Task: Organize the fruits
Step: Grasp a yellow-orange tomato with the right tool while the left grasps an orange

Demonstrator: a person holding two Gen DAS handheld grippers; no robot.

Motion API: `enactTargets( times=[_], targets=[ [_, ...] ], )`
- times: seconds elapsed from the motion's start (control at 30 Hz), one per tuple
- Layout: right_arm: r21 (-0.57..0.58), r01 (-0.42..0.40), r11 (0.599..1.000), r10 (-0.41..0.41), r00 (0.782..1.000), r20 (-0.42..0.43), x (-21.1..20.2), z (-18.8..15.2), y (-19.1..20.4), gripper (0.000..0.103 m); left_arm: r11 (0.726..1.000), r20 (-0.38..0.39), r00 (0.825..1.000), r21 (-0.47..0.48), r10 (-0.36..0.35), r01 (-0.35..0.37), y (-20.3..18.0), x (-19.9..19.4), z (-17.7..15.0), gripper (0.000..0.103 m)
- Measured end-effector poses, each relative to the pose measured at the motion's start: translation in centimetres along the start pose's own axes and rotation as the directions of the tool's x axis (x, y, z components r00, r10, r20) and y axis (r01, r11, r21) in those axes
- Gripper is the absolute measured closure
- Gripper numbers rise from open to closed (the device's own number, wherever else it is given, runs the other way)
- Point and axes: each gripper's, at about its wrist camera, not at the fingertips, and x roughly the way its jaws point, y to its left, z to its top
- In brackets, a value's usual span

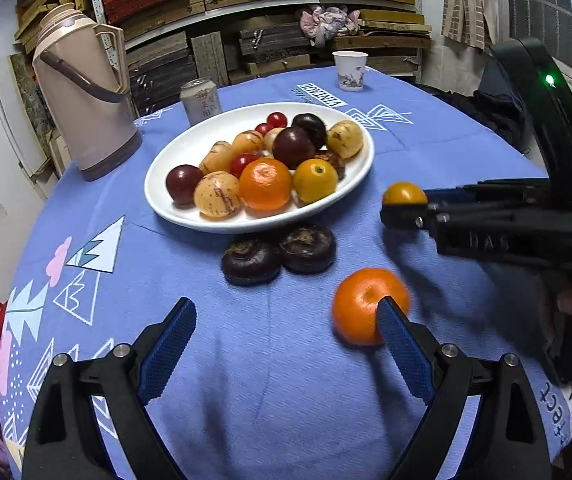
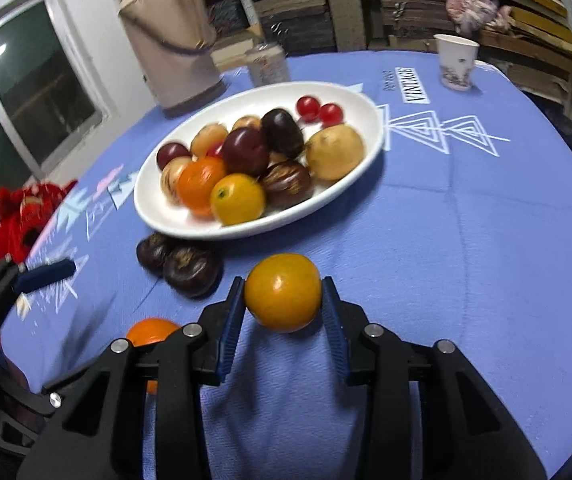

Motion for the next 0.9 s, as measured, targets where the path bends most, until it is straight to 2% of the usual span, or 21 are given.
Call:
enactTargets(
  times=[0.2,0.3,0.33,0.4,0.43,0.47,0.63,0.73,0.9],
  targets=[
    [-0.001,0.002,1.0,-0.002,1.0,-0.002,0.1,-0.4,-0.3,0.066,0.997,-0.008,0.999,0.06,-0.046,0.047,-2.5,0.3,0.0,0.011],
    [-0.01,-0.004,1.0,0.004,1.0,0.002,0.0,-0.5,-0.1,0.066,0.997,-0.024,0.998,0.057,-0.052,0.053,-3.0,1.3,0.0,0.011],
    [-0.009,-0.004,1.0,0.004,1.0,0.003,0.0,-0.4,-0.1,0.066,0.997,-0.034,0.997,0.042,-0.066,0.067,-2.9,1.8,0.1,0.014],
    [-0.01,-0.003,1.0,0.003,1.0,0.003,0.0,-0.5,-0.1,0.066,0.995,-0.059,0.994,0.013,-0.097,0.098,-2.7,2.6,0.3,0.035],
    [-0.01,-0.003,1.0,0.003,1.0,0.003,0.0,-0.5,-0.1,0.066,0.991,-0.086,0.987,-0.005,-0.132,0.132,-2.6,3.3,0.4,0.053],
    [-0.01,-0.004,1.0,0.004,1.0,0.003,0.0,-0.5,-0.1,0.066,0.989,-0.099,0.984,-0.017,-0.147,0.147,-2.5,3.7,0.3,0.055],
    [-0.015,0.0,1.0,0.0,1.0,-0.002,0.1,-0.6,-0.1,0.066,0.992,-0.071,0.989,0.005,-0.128,0.129,-2.9,3.8,0.4,0.055],
    [-0.016,0.002,1.0,-0.002,1.0,-0.003,0.1,-0.6,-0.1,0.066,0.99,-0.065,0.988,-0.011,-0.141,0.141,-2.5,3.6,0.3,0.056],
    [-0.014,0.001,1.0,-0.001,1.0,-0.004,0.2,-0.7,-0.1,0.066,0.995,-0.027,0.995,-0.015,-0.098,0.097,-1.4,2.4,0.4,0.056]
  ],
)
